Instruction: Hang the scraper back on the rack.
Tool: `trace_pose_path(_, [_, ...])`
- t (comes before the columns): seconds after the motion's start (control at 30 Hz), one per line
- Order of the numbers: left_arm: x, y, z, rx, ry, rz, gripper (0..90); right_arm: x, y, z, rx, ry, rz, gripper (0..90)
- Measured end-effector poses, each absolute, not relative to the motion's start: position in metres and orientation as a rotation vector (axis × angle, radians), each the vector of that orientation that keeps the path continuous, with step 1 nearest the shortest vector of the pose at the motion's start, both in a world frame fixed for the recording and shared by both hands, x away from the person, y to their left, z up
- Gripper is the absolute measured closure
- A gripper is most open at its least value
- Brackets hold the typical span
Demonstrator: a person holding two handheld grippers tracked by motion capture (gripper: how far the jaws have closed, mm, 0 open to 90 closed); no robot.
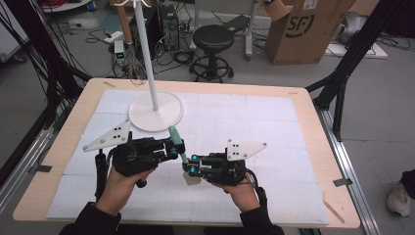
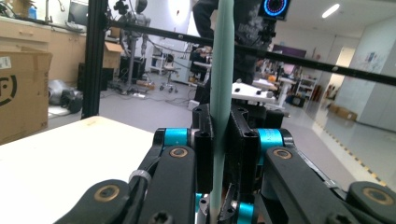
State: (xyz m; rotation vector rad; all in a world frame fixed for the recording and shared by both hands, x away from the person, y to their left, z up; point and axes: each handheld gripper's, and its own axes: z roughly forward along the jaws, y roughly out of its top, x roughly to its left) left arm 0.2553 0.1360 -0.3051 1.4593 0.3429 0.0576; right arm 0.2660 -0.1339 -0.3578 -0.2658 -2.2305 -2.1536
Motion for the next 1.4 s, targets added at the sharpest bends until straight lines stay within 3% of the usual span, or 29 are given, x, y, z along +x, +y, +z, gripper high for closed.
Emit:
trace_pose_path(0.2, [0.262, 0.143, -0.296, 1.491, 0.339, 0.090, 82.6, 0.264, -0.152, -0.353, -0.368, -2.321, -2.191, 58.5])
trace_pose_path(0.57, [0.299, 0.167, -0.255, 1.562, 0.384, 0.199, 82.6, 0.257, -0.214, -0.355, -0.783, -2.641, -2.185, 29.4])
trace_pose_path(0.93, [0.342, 0.187, -0.223, 1.561, 0.460, 0.245, 82.5, 0.251, -0.262, -0.357, -0.998, -2.648, -2.221, 24.4])
trace_pose_path(1.4, [0.392, 0.210, -0.175, 1.521, 0.520, 0.269, 82.4, 0.256, -0.279, -0.360, -1.030, -2.604, -2.242, 24.4])
